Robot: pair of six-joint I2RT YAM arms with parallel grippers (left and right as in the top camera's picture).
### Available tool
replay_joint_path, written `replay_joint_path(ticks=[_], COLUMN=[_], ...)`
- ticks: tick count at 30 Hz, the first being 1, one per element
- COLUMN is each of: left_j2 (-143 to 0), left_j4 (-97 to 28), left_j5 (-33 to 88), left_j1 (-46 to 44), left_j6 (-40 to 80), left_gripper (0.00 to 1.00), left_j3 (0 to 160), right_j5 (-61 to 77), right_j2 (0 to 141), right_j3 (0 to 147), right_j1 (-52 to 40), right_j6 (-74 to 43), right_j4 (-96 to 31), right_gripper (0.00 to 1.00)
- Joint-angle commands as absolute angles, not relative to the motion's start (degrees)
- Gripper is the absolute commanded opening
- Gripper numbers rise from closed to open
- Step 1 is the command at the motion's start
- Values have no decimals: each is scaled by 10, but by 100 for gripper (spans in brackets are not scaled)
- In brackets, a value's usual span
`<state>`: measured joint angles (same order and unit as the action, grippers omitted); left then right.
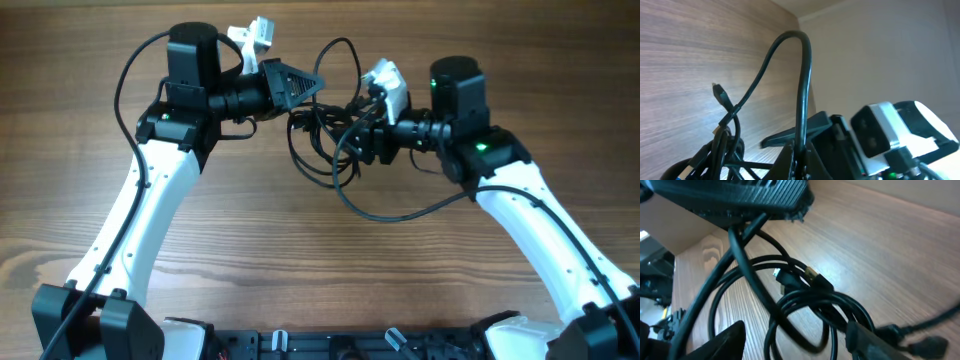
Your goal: Untangle cables
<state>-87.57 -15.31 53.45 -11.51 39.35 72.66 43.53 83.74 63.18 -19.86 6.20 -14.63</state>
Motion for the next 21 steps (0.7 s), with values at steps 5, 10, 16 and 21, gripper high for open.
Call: replay_joint_path(ticks=[5,10,16,21], left_j2=[-857,-860,-860,-860], left_j4=[-148,-157,-221,-251], left_j5=[566,513,347,286], left_j1=[-114,-114,-114,-114], left_j6=[415,409,362,331], left_gripper=[4,4,4,4], left_j3=[733,733,733,733], right_j5=[367,246,107,-95], right_j2=[850,831,804,804], right_j3=[640,643,651,659], right_j1=[-207,-207,-207,-207], right_j6=[-10,-77,-79,-83], right_j4=[-96,-103,-254,-312], right_gripper=[18,4,4,4])
